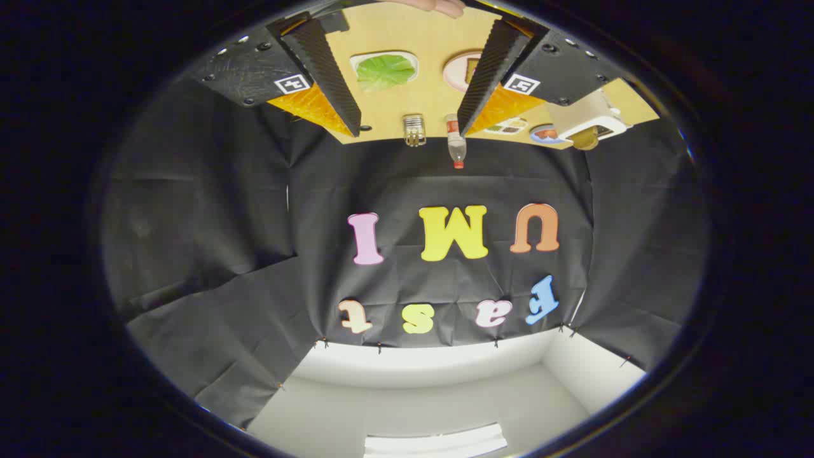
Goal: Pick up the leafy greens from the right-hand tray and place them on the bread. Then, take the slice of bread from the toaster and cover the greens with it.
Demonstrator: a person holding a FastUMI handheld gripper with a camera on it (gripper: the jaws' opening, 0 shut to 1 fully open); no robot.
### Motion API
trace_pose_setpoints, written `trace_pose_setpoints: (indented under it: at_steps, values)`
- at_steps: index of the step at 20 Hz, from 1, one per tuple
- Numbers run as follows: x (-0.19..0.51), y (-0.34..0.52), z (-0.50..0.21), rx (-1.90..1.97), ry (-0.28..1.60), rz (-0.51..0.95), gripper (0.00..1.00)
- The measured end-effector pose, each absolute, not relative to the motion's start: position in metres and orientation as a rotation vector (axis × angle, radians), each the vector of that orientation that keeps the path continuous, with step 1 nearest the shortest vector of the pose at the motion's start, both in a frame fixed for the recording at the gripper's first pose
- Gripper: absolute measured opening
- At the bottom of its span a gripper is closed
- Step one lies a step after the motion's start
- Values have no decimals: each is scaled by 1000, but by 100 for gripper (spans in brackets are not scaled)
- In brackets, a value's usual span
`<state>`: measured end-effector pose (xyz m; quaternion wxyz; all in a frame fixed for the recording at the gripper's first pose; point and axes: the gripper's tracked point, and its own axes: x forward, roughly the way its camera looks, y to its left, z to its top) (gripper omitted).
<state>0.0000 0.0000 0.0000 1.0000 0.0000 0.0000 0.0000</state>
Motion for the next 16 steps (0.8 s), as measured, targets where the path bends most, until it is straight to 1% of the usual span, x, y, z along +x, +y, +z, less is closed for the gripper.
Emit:
trace_pose_setpoints:
  at_steps: [2, 10, 14, 16]
  values:
    - [8, -4, 13, -13, -12, -7, 94]
    - [28, -1, 22, -12, 13, 9, 94]
    - [42, 3, 5, -2, 45, 14, 94]
    - [56, -1, -14, -1, 82, -5, 94]
